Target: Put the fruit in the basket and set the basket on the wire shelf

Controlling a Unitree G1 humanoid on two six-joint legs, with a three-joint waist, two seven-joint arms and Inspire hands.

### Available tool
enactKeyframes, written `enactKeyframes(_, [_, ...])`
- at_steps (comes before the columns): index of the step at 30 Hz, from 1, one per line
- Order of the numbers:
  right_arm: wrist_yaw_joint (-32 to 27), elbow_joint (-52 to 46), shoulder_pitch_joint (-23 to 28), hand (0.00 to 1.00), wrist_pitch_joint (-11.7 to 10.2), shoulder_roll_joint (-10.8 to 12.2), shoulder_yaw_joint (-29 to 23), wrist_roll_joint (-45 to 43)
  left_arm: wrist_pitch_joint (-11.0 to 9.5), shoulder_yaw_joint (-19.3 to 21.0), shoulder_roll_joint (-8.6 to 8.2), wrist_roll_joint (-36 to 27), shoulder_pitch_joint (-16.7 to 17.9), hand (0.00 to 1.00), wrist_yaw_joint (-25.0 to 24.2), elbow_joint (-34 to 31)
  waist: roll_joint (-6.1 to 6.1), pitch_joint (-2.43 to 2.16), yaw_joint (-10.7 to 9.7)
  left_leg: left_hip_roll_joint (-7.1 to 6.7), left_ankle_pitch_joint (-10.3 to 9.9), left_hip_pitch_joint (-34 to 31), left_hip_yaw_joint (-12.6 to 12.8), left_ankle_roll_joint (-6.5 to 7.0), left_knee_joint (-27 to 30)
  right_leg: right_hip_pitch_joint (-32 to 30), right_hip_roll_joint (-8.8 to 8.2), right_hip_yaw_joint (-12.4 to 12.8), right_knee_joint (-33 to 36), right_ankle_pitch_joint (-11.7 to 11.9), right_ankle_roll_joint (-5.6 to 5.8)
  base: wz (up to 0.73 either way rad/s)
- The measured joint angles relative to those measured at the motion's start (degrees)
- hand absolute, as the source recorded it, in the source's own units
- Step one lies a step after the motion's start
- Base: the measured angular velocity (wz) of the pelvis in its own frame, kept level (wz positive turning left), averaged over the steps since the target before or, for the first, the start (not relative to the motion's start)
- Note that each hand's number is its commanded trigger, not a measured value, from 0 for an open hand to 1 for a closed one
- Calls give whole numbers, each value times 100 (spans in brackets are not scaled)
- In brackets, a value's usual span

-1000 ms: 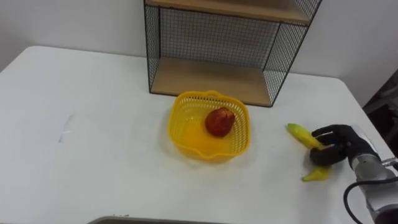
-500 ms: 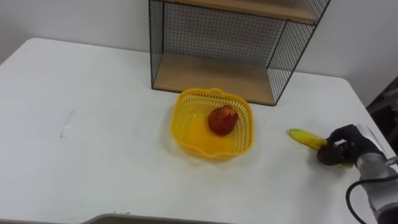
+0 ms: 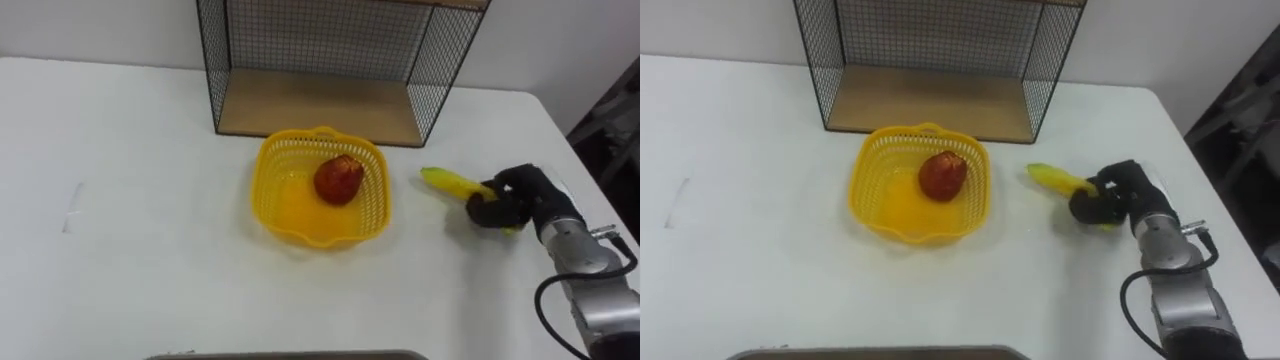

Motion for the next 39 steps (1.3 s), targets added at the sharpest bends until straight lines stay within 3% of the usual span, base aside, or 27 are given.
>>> enactKeyframes(9, [-98,-1624,66,100,-19,34,15,482,2,-36,-130,-16,171,0,202,0,39,-19,-98,10,0,23,-76,0,-5,49,5,-1,-7,1,-1,2])
enactKeyframes(23, [-89,-2301,62,100,-35,121,73,709,0,-145,-132,-13,203,0,243,-1,8,-18,-75,-3,0,26,-66,1,40,93,9,54,6,13,9,1])
enactKeyframes(28, [381,-2515,65,100,-35,119,422,575,-5,-150,-132,2,175,0,314,2,21,-10,-77,-2,0,6,-42,1,32,58,12,69,9,13,9,-1])
enactKeyframes(39, [968,-2520,63,100,-35,125,690,473,-5,-270,-128,-16,100,0,347,5,-23,10,72,-4,0,-19,-16,1,36,8,-2,74,57,11,11,-2])
